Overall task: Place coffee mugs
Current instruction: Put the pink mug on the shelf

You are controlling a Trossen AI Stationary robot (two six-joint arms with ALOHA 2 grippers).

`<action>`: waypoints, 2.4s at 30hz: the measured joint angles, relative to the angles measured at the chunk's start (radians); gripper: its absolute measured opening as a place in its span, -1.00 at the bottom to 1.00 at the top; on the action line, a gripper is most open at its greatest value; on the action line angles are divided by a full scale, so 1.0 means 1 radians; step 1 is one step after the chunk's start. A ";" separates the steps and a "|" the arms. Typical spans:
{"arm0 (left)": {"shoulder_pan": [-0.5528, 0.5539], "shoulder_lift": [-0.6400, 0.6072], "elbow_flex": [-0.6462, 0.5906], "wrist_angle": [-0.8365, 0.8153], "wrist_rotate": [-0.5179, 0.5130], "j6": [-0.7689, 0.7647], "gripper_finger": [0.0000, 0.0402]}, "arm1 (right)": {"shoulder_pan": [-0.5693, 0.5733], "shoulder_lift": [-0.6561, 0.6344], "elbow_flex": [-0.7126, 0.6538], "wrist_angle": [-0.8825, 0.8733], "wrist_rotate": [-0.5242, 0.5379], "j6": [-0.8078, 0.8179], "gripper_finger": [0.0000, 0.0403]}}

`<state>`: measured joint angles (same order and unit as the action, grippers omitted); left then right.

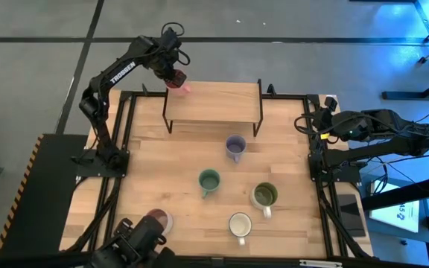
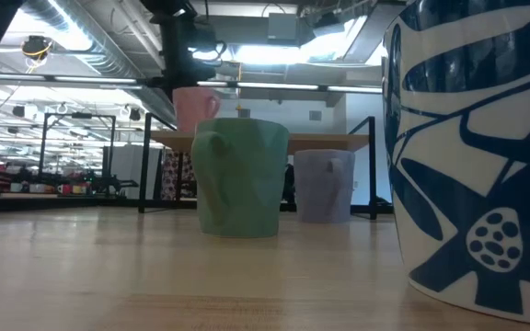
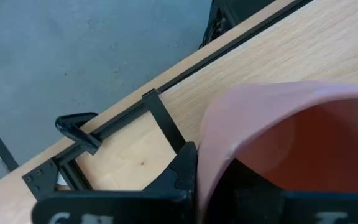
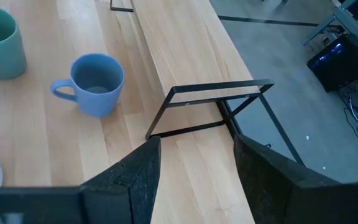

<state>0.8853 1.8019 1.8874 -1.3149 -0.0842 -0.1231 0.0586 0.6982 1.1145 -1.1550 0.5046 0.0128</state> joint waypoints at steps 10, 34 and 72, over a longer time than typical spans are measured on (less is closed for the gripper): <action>0.003 0.000 0.000 0.037 -0.005 0.005 -0.93 | 0.000 0.000 0.000 0.000 0.000 -0.019 -0.04; 0.012 0.032 0.000 0.036 0.002 0.056 -0.93 | 0.000 0.000 0.000 0.000 0.000 -0.019 -0.04; 0.001 0.050 0.107 0.040 -0.037 0.135 -0.50 | 0.000 0.000 0.000 0.000 0.000 -0.019 -0.04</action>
<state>0.8864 1.8514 1.9942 -1.2747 -0.1217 0.0122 0.0587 0.6983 1.1141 -1.1551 0.5045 -0.0057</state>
